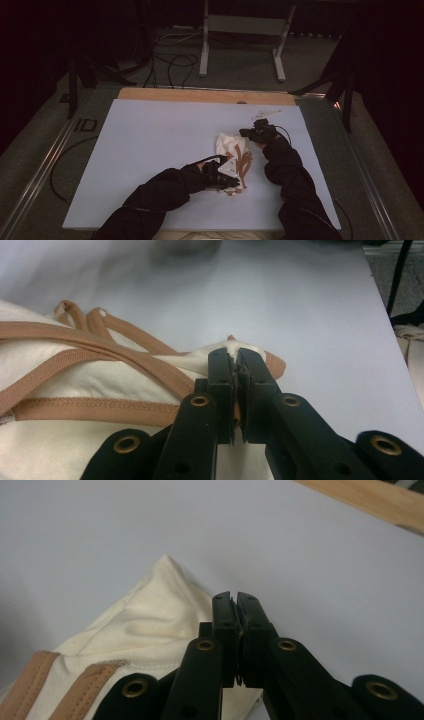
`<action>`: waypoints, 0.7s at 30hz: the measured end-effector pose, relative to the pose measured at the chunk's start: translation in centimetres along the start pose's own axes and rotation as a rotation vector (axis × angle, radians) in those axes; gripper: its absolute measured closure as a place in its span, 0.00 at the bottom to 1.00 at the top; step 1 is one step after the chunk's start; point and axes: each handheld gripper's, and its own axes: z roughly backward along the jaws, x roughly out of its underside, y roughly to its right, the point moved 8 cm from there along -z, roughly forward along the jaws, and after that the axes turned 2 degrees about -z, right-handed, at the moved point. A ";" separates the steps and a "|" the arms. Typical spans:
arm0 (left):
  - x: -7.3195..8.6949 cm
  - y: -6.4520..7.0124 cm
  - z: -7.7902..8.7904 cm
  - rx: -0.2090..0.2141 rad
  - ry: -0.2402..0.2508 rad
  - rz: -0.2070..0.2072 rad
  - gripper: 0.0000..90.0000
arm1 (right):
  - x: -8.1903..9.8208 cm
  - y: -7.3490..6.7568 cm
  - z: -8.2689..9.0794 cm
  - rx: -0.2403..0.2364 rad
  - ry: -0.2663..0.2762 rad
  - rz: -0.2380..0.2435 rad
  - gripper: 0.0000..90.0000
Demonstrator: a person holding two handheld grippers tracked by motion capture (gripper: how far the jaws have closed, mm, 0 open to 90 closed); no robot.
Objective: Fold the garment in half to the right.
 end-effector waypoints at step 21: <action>-0.2 -0.6 -1.5 -0.016 0.016 0.061 0.96 | 1.6 1.8 -1.6 0.031 -0.025 -0.033 0.99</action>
